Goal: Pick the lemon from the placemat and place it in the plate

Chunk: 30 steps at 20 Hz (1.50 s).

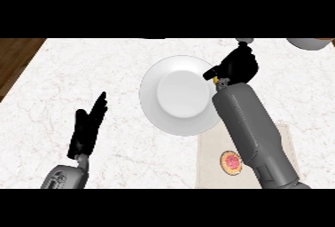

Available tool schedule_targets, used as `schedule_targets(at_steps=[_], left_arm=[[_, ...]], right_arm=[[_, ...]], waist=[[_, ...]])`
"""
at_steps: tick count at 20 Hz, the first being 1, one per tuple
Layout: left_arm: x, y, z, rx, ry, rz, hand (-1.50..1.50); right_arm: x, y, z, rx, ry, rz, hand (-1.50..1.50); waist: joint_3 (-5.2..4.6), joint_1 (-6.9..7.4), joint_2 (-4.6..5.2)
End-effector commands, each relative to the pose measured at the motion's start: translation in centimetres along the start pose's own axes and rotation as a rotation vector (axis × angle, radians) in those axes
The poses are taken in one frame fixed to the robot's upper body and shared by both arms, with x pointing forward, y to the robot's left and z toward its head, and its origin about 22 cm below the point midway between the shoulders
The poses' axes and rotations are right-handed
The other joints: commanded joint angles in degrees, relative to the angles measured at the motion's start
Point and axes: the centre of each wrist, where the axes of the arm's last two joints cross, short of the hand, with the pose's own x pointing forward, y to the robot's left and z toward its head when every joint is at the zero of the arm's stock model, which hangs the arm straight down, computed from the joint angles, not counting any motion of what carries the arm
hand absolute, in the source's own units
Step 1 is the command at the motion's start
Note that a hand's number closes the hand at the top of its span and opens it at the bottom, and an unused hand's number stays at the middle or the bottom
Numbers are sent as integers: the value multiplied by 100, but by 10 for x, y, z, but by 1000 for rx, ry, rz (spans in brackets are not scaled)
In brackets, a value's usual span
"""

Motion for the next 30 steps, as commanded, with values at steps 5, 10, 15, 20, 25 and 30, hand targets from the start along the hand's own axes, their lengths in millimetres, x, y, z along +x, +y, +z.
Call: schedule_targets(at_steps=[5,10,15,20,25,30], left_arm=[[-6,10,3,46,25,12,0],[-2,11,2,34,19,24,0],[-4,12,7,37,9,10,0],[7,24,0,34,12,-2,0],[5,7,2,24,11,18,0],[5,7,3,56,15,15,0]], right_arm=[[11,-26,17,-213,27,-557,-150],[-19,-2,36,-177,22,-664,-150],[-44,26,55,-187,-29,-702,-150],[-52,38,67,-175,-62,-709,-150],[-64,53,64,-179,-36,-668,-150],[-71,59,63,-166,18,-609,-150]], waist=[[-2,-219,-64],[-1,-229,-37],[-4,-206,-24],[-8,-282,-34],[-6,-316,-12],[-7,-310,-30]])
